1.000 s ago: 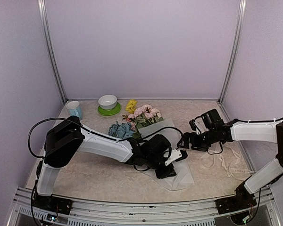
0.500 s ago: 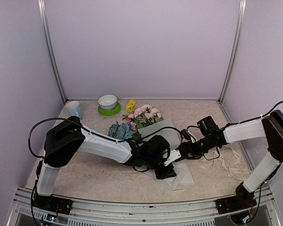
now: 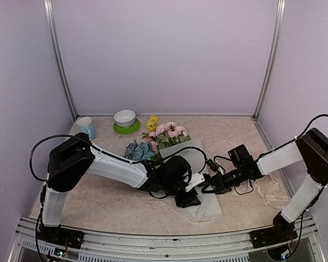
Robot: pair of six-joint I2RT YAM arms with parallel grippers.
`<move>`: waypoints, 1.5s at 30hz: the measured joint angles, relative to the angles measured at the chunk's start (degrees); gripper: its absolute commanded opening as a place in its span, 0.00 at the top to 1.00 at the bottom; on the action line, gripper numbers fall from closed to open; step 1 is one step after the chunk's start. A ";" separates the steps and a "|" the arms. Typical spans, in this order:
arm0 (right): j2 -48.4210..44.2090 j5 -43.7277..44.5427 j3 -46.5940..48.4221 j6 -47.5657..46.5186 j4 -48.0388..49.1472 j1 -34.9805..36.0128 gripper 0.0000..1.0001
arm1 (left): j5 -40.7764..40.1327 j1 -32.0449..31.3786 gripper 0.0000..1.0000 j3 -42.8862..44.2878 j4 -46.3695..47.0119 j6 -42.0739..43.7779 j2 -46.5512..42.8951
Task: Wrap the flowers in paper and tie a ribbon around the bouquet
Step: Press the fold line on the folded bouquet.
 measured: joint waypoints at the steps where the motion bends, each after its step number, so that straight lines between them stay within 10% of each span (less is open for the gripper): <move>1: 0.28 -0.39 -0.37 0.70 1.03 0.24 0.94 | 0.09 0.02 0.54 -0.90 0.37 0.26 -0.52; 26: 11.69 1.31 1.66 18.16 23.23 14.58 0.92 | -3.21 -3.32 0.67 -10.49 -7.10 3.74 -10.12; 45: 11.45 4.11 3.69 17.03 20.48 14.78 0.92 | 3.34 -0.87 0.40 -9.51 -17.25 7.19 -27.32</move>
